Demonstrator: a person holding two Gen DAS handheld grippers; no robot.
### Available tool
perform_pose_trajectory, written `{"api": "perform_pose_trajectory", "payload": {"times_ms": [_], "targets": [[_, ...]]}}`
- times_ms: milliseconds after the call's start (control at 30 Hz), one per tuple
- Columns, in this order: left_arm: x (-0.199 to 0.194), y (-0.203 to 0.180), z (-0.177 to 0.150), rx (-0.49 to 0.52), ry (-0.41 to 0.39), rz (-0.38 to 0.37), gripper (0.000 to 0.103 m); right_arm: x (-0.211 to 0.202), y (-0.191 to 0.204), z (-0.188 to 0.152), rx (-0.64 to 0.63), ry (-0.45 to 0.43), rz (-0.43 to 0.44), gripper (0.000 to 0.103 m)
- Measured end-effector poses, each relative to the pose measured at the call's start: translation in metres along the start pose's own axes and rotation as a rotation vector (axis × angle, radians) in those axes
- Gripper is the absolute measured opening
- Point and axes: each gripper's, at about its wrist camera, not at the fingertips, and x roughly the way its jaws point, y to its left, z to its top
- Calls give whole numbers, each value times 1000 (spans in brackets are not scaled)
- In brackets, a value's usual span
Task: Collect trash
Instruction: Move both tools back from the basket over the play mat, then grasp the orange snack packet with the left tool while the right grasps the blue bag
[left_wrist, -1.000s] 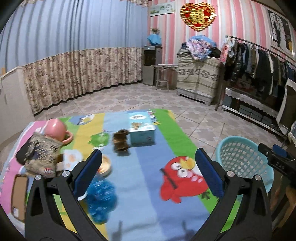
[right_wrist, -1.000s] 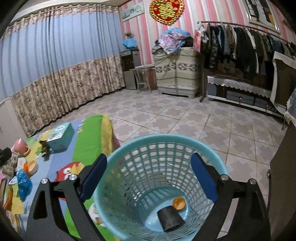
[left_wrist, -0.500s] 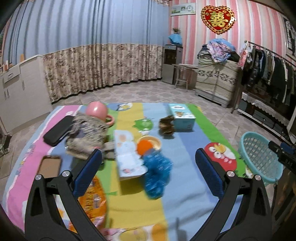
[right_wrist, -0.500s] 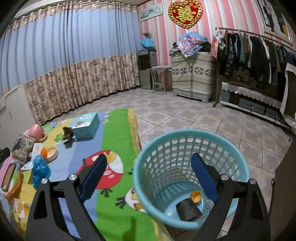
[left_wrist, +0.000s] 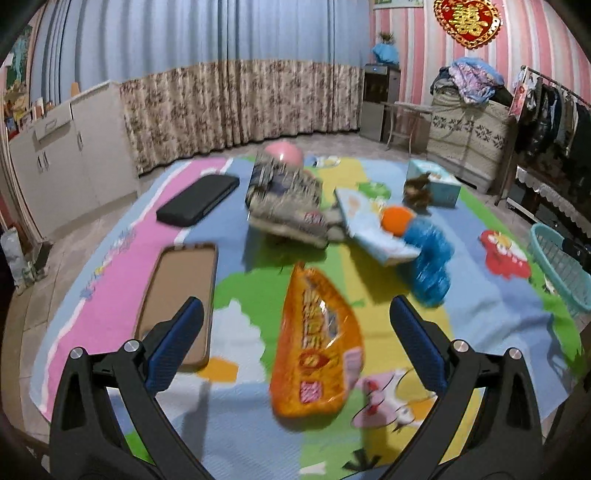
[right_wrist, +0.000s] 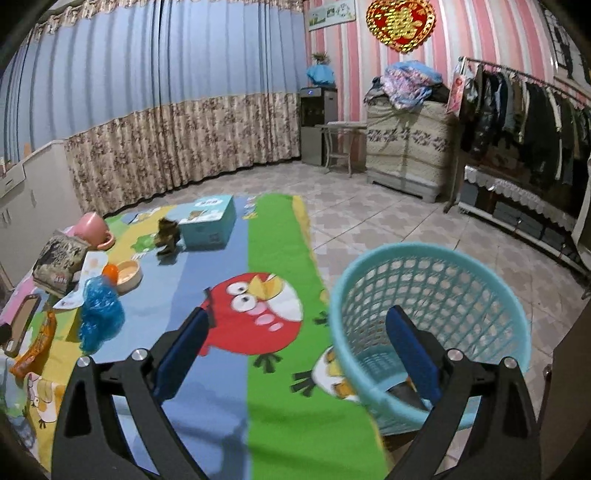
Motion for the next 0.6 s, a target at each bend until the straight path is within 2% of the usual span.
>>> {"api": "perform_pose_trajectory", "payload": {"times_ms": [133, 267, 333, 367, 400, 433, 500, 567, 600], "targets": [[16, 0, -10, -16, 58, -50, 97, 6, 18, -5, -41, 22, -3, 94], [30, -10, -20, 7, 95, -46, 95, 9, 29, -8, -71, 39, 0, 94], [38, -13, -24, 21, 128, -54, 84, 10, 34, -9, -81, 48, 4, 94], [45, -15, -27, 32, 154, -59, 68, 10, 36, -9, -84, 50, 6, 94], [49, -16, -29, 44, 176, -61, 58, 10, 38, -9, -87, 51, 8, 94], [49, -17, -30, 52, 170, -55, 58, 11, 41, -10, -93, 53, 11, 94], [46, -19, -31, 72, 153, -64, 43, 12, 49, -11, -104, 59, 20, 94], [44, -20, -30, 90, 143, -63, 36, 14, 57, -12, -119, 66, 32, 94], [42, -21, -29, 101, 135, -69, 28, 15, 64, -13, -133, 68, 38, 94]]}}
